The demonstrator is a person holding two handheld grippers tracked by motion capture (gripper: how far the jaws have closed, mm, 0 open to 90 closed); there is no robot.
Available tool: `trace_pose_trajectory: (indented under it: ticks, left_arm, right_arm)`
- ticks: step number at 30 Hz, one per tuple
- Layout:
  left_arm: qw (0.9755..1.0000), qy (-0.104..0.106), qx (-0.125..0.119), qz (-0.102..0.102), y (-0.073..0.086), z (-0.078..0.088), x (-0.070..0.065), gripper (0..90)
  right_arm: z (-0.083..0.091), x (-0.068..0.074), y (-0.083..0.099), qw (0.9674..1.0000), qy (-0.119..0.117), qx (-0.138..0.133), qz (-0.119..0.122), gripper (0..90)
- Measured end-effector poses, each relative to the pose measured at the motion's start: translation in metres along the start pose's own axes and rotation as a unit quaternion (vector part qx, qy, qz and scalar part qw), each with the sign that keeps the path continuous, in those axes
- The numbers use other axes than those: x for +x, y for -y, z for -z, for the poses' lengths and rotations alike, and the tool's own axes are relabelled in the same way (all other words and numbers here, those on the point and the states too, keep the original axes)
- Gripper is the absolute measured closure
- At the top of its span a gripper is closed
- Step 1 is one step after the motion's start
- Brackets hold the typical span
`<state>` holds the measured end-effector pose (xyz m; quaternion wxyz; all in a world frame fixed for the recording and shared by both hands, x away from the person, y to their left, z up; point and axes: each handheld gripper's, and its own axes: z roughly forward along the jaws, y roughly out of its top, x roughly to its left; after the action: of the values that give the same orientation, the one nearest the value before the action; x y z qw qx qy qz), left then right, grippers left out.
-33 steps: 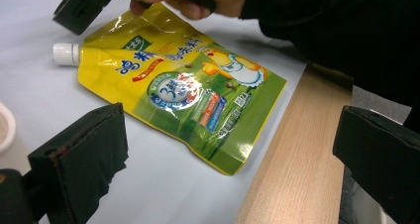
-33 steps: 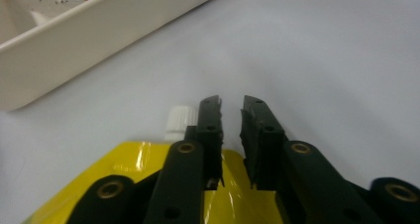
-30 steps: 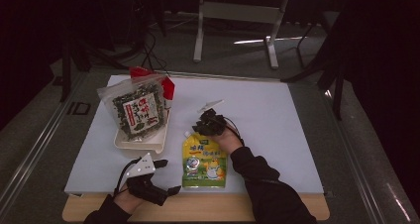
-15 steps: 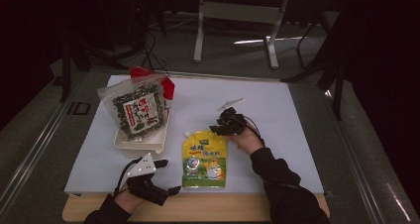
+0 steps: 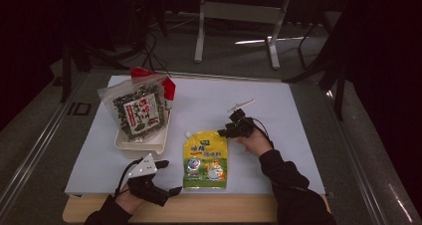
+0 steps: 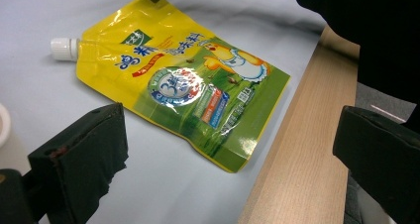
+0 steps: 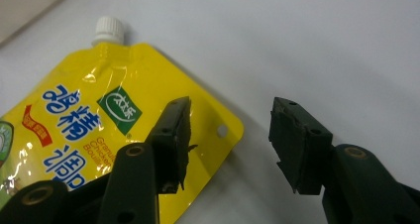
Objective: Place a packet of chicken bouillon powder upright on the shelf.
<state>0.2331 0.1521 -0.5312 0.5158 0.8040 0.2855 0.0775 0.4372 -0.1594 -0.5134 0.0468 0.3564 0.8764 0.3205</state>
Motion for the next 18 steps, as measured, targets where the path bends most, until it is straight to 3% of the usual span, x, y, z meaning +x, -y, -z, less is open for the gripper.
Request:
trace_pose_trajectory:
  ticks: [6, 10, 13, 18]
  left_arm:
    - [1.0, 0.001, 0.001, 0.0, 0.0002, 0.0, 0.0003, 1.6]
    - [1.0, 0.001, 0.002, 0.0, 0.0003, -0.0003, 0.0003, 1.6]
    - [1.0, 0.001, 0.001, -0.001, 0.0004, -0.0001, 0.0003, 1.6]
    - [1.0, 0.001, 0.002, -0.001, 0.0003, -0.0001, 0.0005, 1.6]
  right_arm:
    - [-0.0058, -0.0023, 0.0023, 0.9991, -0.037, 0.016, -0.014, 49.9]
    - [-0.0083, -0.005, 0.0031, 0.9975, -0.061, 0.025, -0.023, 56.0]
    - [-0.0091, -0.0043, 0.0027, 0.9974, -0.065, 0.029, -0.012, 63.1]
    - [-0.007, 0.0025, 0.0006, 0.997, -0.066, 0.036, 0.022, 86.0]
